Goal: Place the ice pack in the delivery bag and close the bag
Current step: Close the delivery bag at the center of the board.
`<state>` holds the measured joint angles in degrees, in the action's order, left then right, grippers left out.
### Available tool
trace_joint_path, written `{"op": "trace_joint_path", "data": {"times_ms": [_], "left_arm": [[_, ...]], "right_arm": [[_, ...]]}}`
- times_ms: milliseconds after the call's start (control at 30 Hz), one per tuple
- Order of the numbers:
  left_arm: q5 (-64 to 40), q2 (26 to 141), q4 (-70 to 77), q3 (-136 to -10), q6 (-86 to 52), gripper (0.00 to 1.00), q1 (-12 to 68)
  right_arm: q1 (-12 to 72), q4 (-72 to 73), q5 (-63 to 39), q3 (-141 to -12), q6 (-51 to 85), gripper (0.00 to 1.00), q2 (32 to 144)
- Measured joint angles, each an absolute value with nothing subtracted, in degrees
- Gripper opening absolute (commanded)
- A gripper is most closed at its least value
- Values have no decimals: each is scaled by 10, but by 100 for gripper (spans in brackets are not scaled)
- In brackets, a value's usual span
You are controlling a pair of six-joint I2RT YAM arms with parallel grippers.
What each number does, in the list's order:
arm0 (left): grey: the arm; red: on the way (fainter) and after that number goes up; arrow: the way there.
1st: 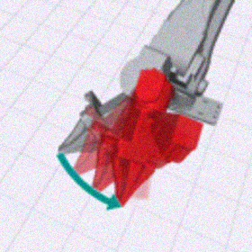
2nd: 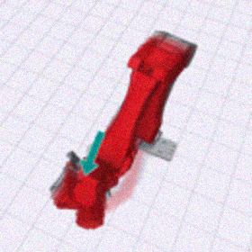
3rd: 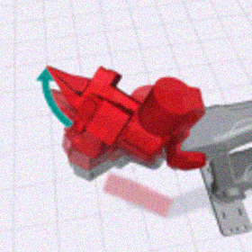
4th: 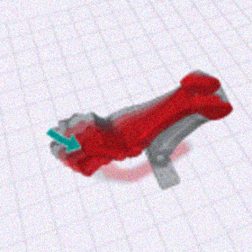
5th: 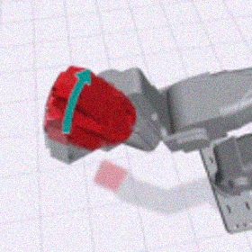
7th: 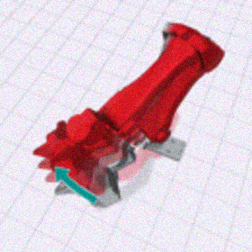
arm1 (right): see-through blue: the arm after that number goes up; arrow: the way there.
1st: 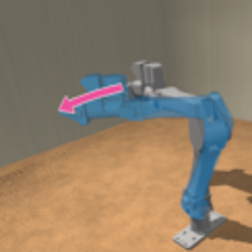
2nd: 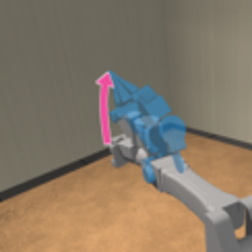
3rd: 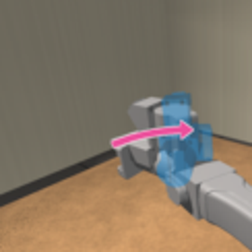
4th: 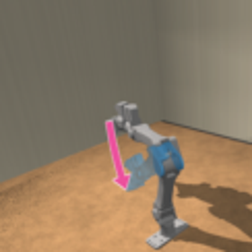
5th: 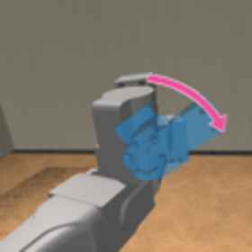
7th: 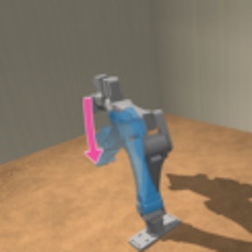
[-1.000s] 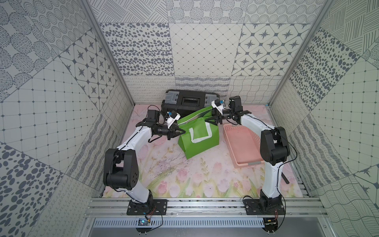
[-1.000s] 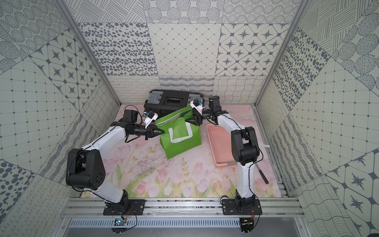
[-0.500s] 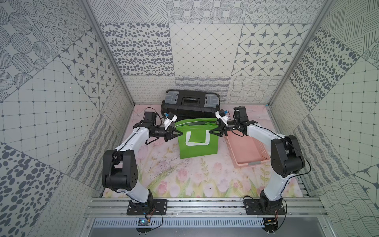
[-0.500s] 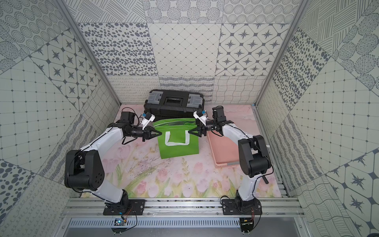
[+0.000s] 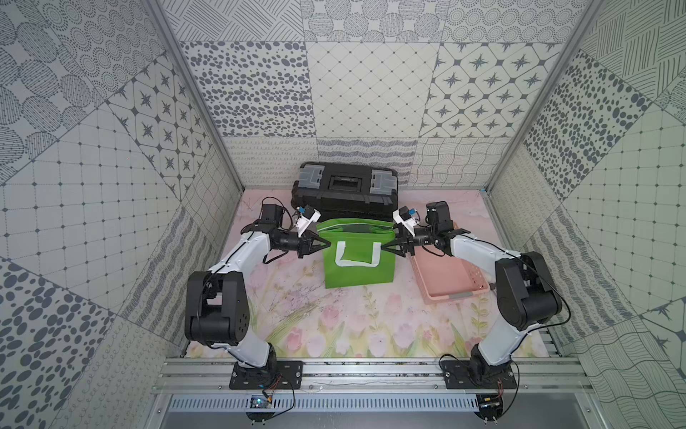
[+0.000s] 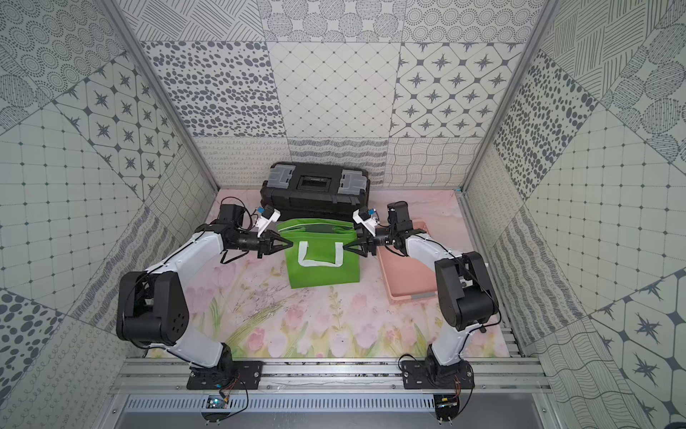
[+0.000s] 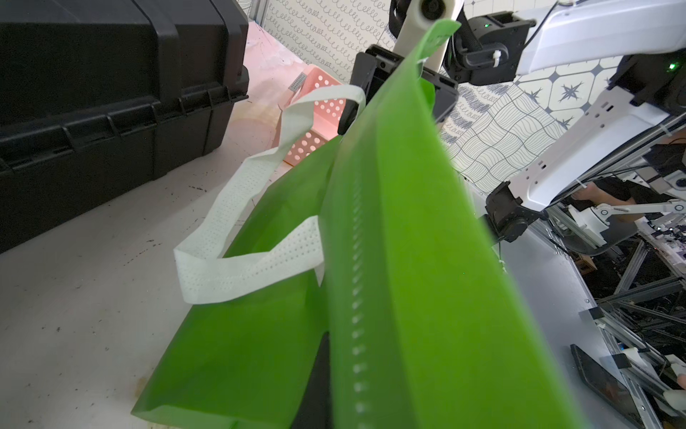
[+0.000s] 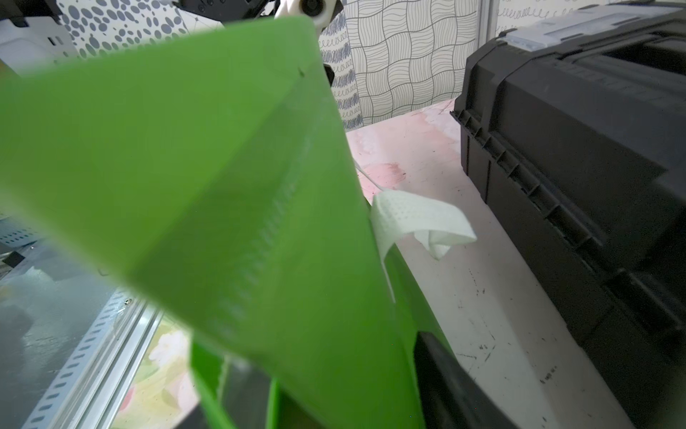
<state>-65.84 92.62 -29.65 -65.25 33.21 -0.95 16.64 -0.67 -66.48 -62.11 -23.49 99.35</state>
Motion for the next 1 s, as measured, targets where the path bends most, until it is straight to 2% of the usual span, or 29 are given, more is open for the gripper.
{"op": "trace_joint_path", "data": {"times_ms": [133,200,267,333,400,467,533,600,633,700,833,1000], "left_arm": [[-658,921,-299,-651,336,0,-10],[-658,919,-303,-651,340,0,-10],[-658,918,-308,-651,343,0,-10],[-659,916,-312,-650,344,0,-10],[-659,914,-317,-649,346,0,-10],[-659,909,-321,-648,347,5,-10],[-658,903,-324,-645,346,6,-10],[-658,896,-324,-643,347,5,-10],[-658,892,-324,-641,347,3,-10],[-658,885,-324,-637,346,0,-10],[-658,880,-324,-633,346,0,-10],[-660,880,-324,-633,346,0,-10]], "right_arm": [[163,3,-657,-622,-225,28,996],[161,7,-654,-622,-218,16,996],[159,10,-654,-622,-212,10,996],[158,10,-654,-622,-213,9,996],[158,8,-655,-623,-214,16,996],[156,8,-655,-623,-215,22,996],[154,8,-653,-624,-213,36,996],[151,10,-650,-626,-210,61,996],[151,12,-648,-627,-208,66,996],[152,16,-642,-631,-204,73,996],[157,15,-638,-655,-200,82,1001],[164,16,-642,-688,-202,83,1014]]}}
